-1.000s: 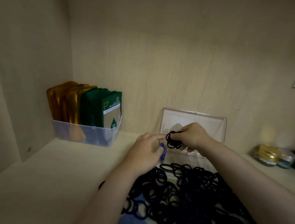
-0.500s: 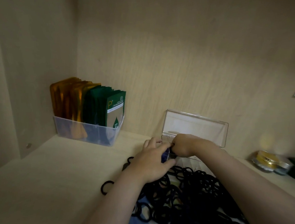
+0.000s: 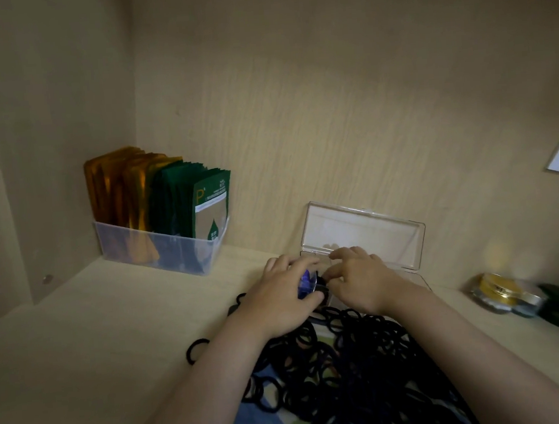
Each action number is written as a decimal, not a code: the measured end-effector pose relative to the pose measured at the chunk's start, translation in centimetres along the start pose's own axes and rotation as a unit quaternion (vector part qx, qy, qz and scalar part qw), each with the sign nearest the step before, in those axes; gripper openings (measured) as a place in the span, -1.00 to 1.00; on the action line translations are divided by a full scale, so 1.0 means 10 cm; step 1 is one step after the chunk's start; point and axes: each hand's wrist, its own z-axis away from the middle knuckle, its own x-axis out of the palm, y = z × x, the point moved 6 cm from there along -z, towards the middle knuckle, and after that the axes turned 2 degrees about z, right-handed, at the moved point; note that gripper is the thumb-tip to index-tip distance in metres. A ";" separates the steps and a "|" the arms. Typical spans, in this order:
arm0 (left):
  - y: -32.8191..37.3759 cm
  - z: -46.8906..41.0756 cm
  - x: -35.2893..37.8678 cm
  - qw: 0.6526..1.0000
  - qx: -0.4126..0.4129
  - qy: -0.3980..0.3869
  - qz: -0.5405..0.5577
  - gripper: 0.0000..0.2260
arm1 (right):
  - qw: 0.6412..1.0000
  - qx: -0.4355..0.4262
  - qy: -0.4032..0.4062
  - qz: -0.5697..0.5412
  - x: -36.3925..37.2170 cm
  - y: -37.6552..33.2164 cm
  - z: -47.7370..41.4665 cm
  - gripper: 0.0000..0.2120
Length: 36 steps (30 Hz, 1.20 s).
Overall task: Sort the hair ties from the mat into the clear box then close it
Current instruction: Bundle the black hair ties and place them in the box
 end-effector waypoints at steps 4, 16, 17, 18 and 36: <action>0.01 0.02 0.04 1.000 0.005 -0.015 -0.015 -0.58 | 0.995 -0.002 0.090 -0.036 -0.12 0.01 0.02 -0.65; -0.31 0.06 -0.66 0.993 -0.075 0.088 -0.024 -0.83 | 0.978 -0.062 0.185 -0.075 -0.34 -0.25 0.00 -0.69; -0.39 0.07 -0.69 0.992 -0.096 0.080 -0.036 -0.84 | 0.977 -0.085 0.181 -0.077 -0.34 -0.38 -0.02 -0.68; -0.46 0.08 -0.70 0.990 -0.115 0.069 -0.041 -0.85 | 0.978 -0.104 0.168 -0.065 -0.31 -0.49 -0.06 -0.67; -0.61 0.16 -0.83 0.982 -0.154 -0.025 -0.105 -0.85 | 0.977 -0.140 0.085 0.138 -0.08 -0.87 -0.59 -0.84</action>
